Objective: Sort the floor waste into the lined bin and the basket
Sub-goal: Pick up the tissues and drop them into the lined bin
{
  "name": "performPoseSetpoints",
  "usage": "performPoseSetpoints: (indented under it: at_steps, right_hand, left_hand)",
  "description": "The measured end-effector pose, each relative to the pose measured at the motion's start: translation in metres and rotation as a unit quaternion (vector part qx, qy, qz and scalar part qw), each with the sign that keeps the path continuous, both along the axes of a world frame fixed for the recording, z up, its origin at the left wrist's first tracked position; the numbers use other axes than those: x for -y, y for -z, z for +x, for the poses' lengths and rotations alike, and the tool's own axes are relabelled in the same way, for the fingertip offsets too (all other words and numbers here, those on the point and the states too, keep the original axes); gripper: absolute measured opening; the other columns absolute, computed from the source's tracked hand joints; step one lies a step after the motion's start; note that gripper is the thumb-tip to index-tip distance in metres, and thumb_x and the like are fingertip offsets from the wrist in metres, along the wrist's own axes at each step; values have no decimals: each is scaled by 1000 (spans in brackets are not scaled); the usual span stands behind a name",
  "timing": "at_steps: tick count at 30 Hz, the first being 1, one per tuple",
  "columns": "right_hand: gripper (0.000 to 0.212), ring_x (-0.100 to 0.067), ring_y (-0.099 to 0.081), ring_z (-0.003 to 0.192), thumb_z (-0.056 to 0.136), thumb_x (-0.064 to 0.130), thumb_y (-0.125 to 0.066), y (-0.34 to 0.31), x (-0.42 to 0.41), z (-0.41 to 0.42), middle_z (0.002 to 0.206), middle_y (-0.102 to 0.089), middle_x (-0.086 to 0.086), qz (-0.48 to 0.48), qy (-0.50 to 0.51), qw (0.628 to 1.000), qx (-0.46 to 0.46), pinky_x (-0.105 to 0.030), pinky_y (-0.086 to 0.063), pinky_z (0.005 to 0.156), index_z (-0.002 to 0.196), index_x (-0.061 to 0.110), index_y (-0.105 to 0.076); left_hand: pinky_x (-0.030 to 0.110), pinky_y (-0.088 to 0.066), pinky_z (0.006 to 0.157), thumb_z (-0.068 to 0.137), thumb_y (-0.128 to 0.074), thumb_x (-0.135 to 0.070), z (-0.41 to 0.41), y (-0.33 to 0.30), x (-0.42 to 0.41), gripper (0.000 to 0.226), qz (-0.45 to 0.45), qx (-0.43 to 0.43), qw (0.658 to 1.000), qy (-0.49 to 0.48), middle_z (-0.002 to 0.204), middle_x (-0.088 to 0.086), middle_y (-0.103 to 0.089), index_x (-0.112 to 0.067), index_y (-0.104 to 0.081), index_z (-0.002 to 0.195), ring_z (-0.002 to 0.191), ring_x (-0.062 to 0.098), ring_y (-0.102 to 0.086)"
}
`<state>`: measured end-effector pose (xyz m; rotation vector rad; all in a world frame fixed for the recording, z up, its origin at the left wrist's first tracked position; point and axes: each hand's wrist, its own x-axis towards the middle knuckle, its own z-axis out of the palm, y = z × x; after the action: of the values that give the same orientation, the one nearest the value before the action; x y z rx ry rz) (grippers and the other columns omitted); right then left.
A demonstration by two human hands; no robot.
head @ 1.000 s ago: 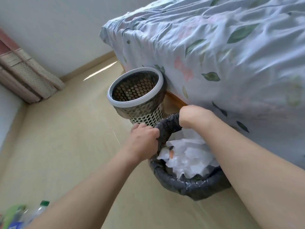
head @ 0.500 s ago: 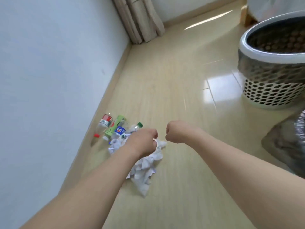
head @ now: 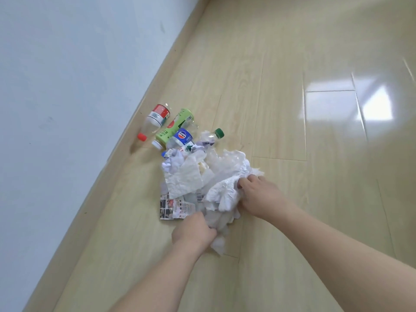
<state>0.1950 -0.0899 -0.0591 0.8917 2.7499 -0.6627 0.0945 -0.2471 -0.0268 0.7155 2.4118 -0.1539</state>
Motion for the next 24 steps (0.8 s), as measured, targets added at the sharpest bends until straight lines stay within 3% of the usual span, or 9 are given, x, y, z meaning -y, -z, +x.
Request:
performPoseSetpoints:
  at_steps: [3,7,12,16,21,24]
  right_hand:
    - [21,-23,-55,98,97,23,-34,-3,-9,3,100,-55,-1,40,-11,999,-30,-31,-37,69,86,18,-52]
    - [26,-21,-55,82,98,23,-32,-8,-21,13,86,-56,2,-23,18,999,-37,-30,-35,61,78,18,-48]
    - [35,-17,-35,57,93,24,-36,-27,-33,29,61,-39,0,-102,88,990,-30,-30,-25,50,60,14,-31]
    - [38,-18,-34,56,94,27,-35,-62,-37,41,64,-38,-1,-75,99,991,-53,-31,-27,52,58,13,-30]
    - [32,-30,-58,78,81,20,-49,-105,-53,67,95,-62,-10,-63,144,971,-177,-37,-47,64,57,-1,-44]
    - [30,-23,-43,56,78,18,-54,-134,-67,98,86,-62,-18,-88,214,940,-251,-29,-35,52,57,-1,-44]
  left_hand:
    - [31,-49,78,83,-51,-26,0,11,0,24,4,20,1000,-5,110,6,-66,-18,-61,103,103,28,-61]
    - [30,-48,72,82,-51,-21,-6,0,-2,7,1,61,998,-8,102,12,-69,-18,-58,83,96,30,-64]
    - [24,-42,53,82,-48,-4,-15,-33,-5,14,36,132,987,-78,76,13,-67,-14,-51,73,59,23,-61]
    - [23,-40,50,81,-49,3,-17,-60,-9,17,83,140,981,-103,71,7,-58,-13,-50,77,55,19,-59]
    - [26,-44,52,83,-53,6,5,-101,-30,17,178,187,963,-83,79,9,-58,-10,-56,87,54,18,-62]
    - [28,-48,55,85,-53,7,26,-135,-55,15,255,209,942,-64,77,10,-61,-6,-59,90,58,20,-64]
